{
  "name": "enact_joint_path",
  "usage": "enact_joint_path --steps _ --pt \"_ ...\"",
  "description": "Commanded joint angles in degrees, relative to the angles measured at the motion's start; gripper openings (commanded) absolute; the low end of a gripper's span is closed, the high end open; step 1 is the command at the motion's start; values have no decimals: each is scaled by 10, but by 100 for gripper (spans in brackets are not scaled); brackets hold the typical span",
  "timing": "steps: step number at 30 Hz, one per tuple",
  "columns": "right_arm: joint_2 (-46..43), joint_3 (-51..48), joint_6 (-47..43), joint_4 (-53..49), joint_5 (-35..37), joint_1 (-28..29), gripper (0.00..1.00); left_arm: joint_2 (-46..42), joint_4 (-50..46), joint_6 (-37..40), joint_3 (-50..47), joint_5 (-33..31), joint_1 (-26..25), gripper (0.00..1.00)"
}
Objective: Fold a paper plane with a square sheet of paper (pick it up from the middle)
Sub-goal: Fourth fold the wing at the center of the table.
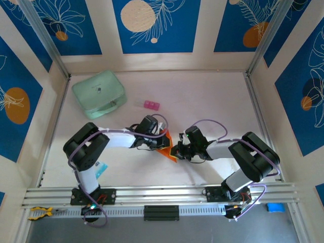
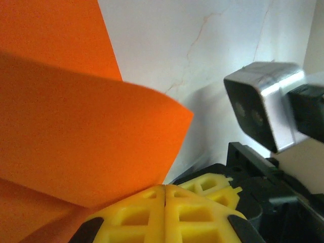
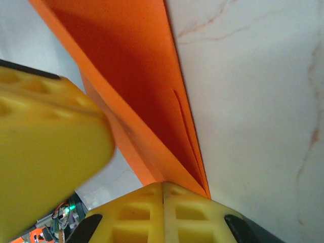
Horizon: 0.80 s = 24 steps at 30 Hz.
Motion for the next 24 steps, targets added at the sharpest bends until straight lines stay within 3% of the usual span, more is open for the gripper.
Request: enact_joint_path --steps 1,12,24 --pt "14 -25 3 -72 15 -2 2 15 -27 -1 13 -13 -4 7" --pt "21 -30 -2 -84 16 -1 0 37 -100 2 26 -79 11 6" --pt "31 -40 -4 -69 5 3 0 35 -90 3 36 -63 61 6"
